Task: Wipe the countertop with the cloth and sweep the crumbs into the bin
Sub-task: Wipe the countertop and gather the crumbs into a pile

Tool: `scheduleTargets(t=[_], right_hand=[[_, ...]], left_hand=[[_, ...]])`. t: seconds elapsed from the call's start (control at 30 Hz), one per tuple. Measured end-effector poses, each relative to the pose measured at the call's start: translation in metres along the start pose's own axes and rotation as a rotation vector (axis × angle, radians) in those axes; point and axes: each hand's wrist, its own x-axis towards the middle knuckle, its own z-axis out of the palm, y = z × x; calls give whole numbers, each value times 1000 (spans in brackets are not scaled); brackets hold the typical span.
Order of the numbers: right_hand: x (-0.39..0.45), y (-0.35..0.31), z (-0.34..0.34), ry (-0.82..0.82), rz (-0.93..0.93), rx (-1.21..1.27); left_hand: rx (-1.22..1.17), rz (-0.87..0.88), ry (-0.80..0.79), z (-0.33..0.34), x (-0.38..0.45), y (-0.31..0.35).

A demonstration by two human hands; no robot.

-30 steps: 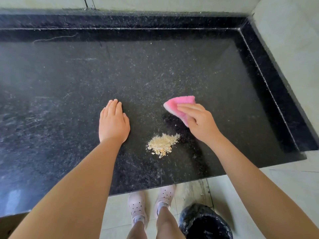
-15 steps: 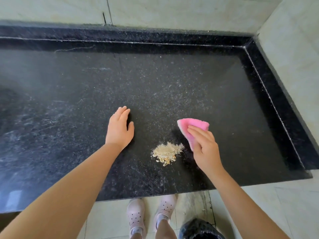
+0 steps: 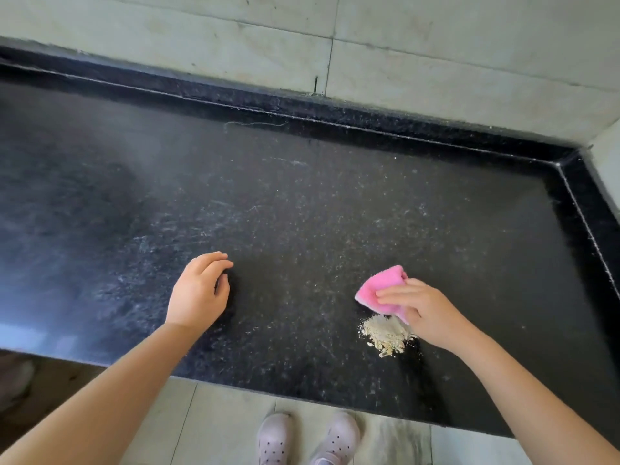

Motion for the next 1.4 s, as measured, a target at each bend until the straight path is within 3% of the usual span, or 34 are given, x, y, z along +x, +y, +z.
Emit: scheduleTargets(t=[0.1,0.23,0.43,0.5,0.57,0.8,1.0,1.13,1.23,1.4], right_hand=[[31,-22,-8,150,-67,-49],[102,-38,-10,260,-25,-163],[162,-18,-10,461,601,-183],[172,-14,-6,531,818,-76],[180,-12,-3,596,908,-15],[262,-44,8,450,675,-152],[328,-107,26,146,353,-216],[349,-132,47,-6,103,5],[338,-136,47,-38,31,110],[270,-98,18,-235,29,287]], left_hand=[[16,-72,24,-10,-3,-21],[42,-187,16,-13,-6,-40],[76,-218,-25,-11,5,-52],[100,-210,-17,-11,13,-57],[121,-207,-25,-11,19,-57],[148,-212,-46,-6,25,-64],[158,-205,-33,-2,25,-70],[218,-199,-35,-3,27,-70],[248,-192,-25,-3,27,-70],[194,-209,-27,-3,26,-70]])
